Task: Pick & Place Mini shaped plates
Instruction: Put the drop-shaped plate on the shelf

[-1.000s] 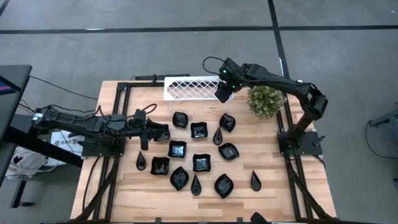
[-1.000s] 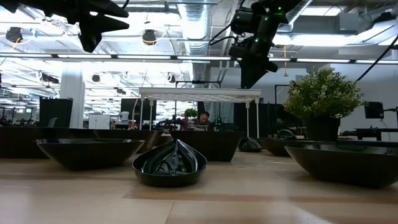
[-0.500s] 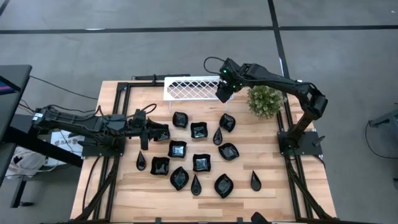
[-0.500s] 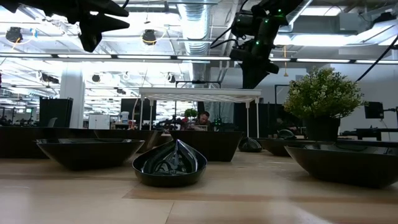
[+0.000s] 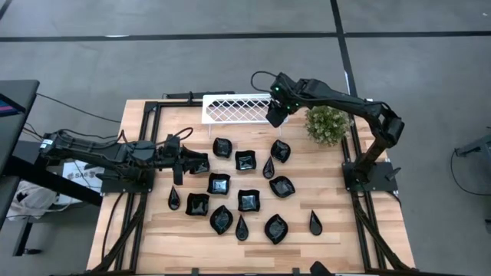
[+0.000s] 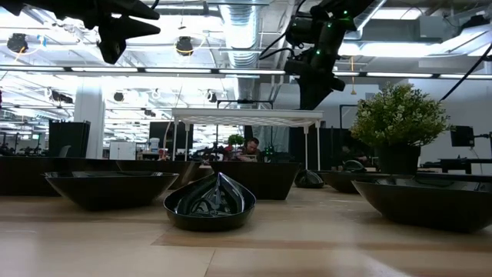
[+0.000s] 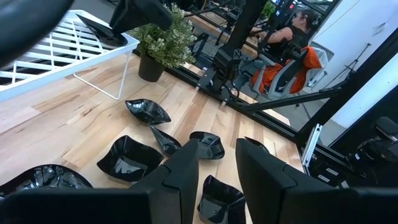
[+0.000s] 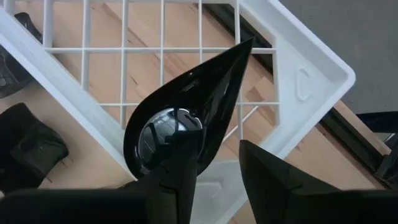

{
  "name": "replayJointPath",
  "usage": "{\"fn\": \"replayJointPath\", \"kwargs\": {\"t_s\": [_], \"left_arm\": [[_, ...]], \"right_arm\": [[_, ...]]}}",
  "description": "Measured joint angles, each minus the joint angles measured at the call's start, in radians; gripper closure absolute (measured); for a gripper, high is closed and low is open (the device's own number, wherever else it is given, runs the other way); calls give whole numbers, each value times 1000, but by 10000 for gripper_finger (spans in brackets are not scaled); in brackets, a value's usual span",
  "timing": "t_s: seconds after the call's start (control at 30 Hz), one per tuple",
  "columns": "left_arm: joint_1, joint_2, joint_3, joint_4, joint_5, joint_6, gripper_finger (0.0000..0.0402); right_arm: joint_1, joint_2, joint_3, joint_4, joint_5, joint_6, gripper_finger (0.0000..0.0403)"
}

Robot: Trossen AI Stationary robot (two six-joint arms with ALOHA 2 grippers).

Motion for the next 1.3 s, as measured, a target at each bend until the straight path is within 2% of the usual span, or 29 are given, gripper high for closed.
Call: {"fn": "replayJointPath", "kwargs": {"t_s": [0.63,0.93,1.3], "left_arm": [[0,0,0,7,0,0,294],[0,0,0,7,0,0,294],[0,0,0,7,0,0,294]], "right_arm": [[-1,0,-33,33,0,4,339],[-11,0,-33,40,1,29,398],[-46,0,-33,40,3,88,398]]}}
